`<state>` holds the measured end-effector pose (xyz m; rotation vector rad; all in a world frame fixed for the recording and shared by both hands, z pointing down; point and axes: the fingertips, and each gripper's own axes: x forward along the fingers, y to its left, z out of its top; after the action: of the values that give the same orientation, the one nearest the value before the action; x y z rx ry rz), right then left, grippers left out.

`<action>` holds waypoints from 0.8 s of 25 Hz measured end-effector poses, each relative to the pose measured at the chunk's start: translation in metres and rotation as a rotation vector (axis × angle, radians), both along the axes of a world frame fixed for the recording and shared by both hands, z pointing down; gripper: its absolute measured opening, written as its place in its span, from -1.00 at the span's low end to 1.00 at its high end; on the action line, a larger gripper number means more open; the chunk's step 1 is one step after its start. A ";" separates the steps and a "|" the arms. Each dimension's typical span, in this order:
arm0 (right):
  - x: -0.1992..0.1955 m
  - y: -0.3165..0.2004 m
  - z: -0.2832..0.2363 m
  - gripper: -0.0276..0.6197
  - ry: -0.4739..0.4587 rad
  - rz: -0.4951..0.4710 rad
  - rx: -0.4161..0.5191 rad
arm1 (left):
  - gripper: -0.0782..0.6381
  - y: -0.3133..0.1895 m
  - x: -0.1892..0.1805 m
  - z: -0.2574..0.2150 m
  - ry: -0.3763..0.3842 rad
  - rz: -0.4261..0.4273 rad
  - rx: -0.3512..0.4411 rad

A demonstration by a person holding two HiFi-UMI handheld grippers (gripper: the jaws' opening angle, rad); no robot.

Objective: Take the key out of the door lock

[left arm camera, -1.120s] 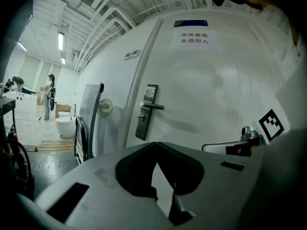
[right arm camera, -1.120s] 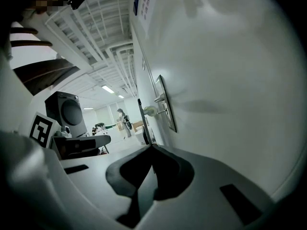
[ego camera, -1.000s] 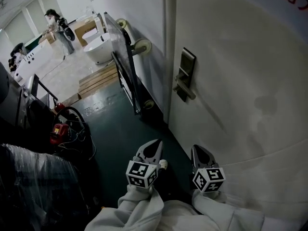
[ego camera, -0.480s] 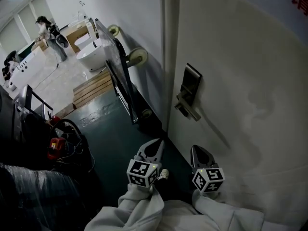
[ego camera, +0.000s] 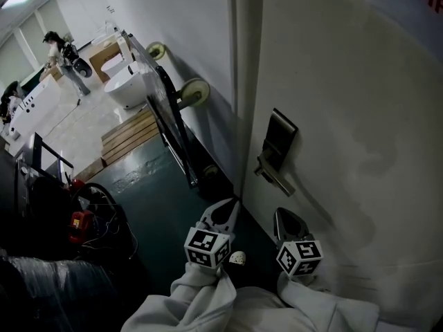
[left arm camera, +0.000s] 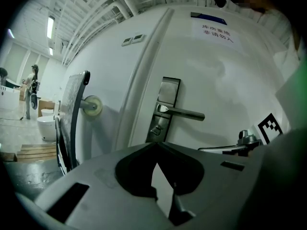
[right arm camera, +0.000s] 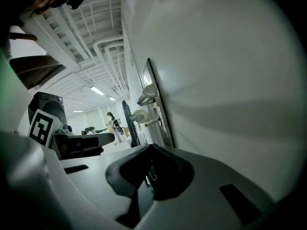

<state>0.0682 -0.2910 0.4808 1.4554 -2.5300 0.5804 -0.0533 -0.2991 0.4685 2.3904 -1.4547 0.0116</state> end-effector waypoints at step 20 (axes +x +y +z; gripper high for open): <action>-0.005 -0.037 0.003 -0.75 0.030 0.079 -0.007 | -0.73 -0.054 0.022 0.007 0.290 0.194 -0.170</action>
<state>0.0632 -0.3279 0.4842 1.5556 -2.4543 0.5746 -0.0309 -0.3527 0.4751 2.2731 -1.0463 -0.1513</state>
